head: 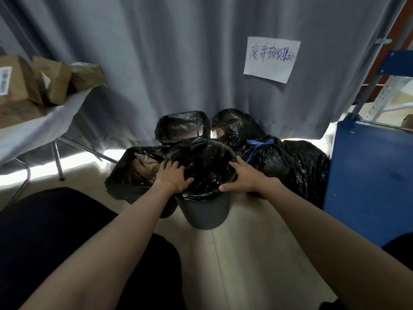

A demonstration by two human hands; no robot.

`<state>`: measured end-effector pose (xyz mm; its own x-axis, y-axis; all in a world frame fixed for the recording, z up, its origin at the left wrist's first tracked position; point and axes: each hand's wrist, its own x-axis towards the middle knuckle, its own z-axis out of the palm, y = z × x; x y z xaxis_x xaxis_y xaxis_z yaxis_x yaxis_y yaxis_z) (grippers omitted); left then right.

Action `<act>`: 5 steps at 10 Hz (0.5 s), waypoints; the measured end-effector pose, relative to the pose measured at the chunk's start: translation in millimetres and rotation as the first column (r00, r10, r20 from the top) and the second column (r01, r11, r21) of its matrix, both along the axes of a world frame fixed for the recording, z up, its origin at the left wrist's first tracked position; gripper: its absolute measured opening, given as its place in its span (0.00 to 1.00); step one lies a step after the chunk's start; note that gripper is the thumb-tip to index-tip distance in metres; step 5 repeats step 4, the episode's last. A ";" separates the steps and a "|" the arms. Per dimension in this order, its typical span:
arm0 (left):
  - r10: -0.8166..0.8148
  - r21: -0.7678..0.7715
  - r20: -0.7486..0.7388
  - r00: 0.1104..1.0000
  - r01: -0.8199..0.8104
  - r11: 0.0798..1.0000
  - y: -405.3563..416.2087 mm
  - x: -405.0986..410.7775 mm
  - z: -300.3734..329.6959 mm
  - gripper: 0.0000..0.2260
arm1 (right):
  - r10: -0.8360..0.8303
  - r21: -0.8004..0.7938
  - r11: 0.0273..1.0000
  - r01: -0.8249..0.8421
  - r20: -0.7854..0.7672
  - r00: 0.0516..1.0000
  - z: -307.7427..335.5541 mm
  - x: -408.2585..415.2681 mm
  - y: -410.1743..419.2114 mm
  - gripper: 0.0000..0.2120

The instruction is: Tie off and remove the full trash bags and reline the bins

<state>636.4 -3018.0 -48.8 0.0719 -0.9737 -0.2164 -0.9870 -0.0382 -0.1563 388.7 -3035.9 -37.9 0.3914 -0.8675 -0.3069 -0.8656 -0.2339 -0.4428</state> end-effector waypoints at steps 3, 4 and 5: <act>-0.110 -0.112 -0.035 0.993 0.105 0.988 -2.4 -61.0 19.4 0.27 | -0.082 -0.328 0.943 0.058 -0.062 0.995 6.2 -2.6 12.7 0.30; -0.138 -0.110 -0.034 0.990 0.133 0.985 -5.3 -74.9 22.5 0.27 | -0.162 -0.353 0.927 0.126 -0.075 0.984 9.2 -23.7 17.1 0.29; -0.138 -0.110 -0.034 0.990 0.133 0.985 -5.3 -74.9 22.5 0.27 | -0.162 -0.353 0.927 0.126 -0.075 0.984 9.2 -23.7 17.1 0.29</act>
